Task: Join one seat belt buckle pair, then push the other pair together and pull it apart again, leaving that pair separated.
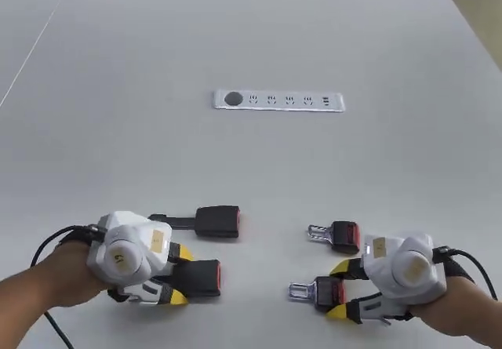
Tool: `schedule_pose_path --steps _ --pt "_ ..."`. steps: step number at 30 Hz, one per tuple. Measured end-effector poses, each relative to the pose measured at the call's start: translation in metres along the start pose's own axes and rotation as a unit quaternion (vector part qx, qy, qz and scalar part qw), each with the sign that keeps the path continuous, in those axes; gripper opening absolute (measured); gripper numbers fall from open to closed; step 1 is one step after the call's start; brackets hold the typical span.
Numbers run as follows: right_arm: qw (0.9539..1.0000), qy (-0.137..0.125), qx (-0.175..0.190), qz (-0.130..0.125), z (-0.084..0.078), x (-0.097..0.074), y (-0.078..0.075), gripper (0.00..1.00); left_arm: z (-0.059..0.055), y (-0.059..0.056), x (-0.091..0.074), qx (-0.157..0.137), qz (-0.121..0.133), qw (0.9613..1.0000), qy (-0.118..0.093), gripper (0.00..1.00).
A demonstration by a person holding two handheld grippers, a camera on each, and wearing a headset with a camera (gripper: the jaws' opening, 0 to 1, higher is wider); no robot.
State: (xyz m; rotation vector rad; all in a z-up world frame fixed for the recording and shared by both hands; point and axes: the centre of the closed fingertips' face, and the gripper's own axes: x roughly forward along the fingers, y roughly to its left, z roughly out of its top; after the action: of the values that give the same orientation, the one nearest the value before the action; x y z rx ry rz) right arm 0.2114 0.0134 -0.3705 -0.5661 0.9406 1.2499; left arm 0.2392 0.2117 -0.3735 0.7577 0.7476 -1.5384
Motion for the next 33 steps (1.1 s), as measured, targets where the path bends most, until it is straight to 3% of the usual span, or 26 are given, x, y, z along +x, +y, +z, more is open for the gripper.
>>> schedule_pose_path --steps 7,17,33 --pt "0.9995 0.028 0.012 0.013 0.002 0.0 -0.002 0.35 0.0 -0.001 0.0 0.012 -0.009 0.9999 0.005 0.33" --pt "0.9993 0.037 0.004 0.001 0.004 0.003 0.0 0.35 -0.001 -0.002 0.0 0.011 -0.008 0.9999 0.005 0.33" --pt "0.9998 0.014 -0.015 0.005 0.049 0.032 0.0 0.35 0.0 -0.004 -0.001 0.008 -0.007 0.9999 0.005 0.33"
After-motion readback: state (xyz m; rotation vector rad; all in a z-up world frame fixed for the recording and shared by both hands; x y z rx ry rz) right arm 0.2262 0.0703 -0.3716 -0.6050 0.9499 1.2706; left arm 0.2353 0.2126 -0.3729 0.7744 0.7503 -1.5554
